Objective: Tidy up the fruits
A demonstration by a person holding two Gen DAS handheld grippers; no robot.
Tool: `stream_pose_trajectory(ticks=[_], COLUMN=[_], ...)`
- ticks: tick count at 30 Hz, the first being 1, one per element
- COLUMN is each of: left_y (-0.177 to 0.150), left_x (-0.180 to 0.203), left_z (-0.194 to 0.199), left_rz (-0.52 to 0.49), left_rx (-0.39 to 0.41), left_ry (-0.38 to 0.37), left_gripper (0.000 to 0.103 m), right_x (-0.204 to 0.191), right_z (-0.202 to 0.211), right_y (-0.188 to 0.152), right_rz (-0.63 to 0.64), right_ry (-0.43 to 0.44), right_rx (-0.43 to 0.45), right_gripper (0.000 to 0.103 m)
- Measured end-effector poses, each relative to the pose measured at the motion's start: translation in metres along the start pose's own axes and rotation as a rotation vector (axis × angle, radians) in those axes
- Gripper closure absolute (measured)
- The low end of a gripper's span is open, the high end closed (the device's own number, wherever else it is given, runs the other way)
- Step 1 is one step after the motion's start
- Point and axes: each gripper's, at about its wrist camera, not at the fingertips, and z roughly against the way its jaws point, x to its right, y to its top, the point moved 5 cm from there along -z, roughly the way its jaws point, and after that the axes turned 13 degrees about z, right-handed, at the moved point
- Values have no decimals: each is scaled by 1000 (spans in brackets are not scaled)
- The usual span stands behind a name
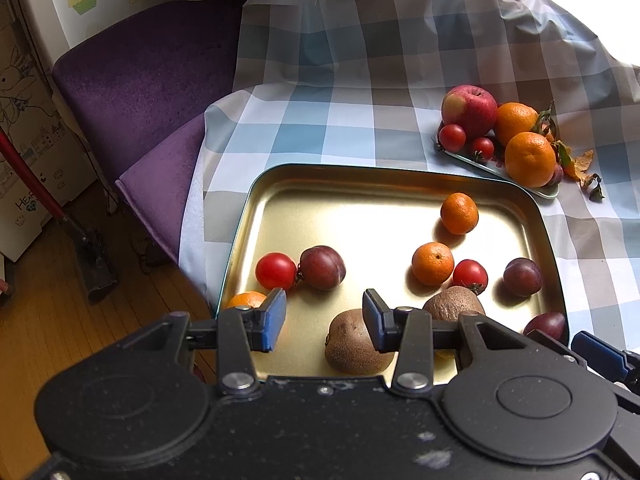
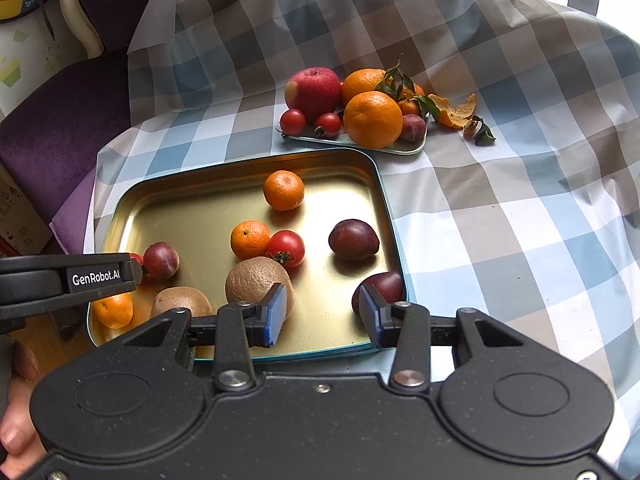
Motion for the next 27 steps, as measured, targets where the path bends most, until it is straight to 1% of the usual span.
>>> stream_pose_trajectory(ticks=[9,27], left_y=[-1,-3], left_x=[-5,1], left_z=[-5,-7], left_rz=[46,21], left_rx=[-37,-37], left_ry=[-3,15], left_gripper=[59,59], right_x=[-1,2], right_z=[5,-2], right_y=[-1,-5], right_rz=[14,-11], right_ry=[5,21], right_rx=[12,-20], right_gripper=[52,52])
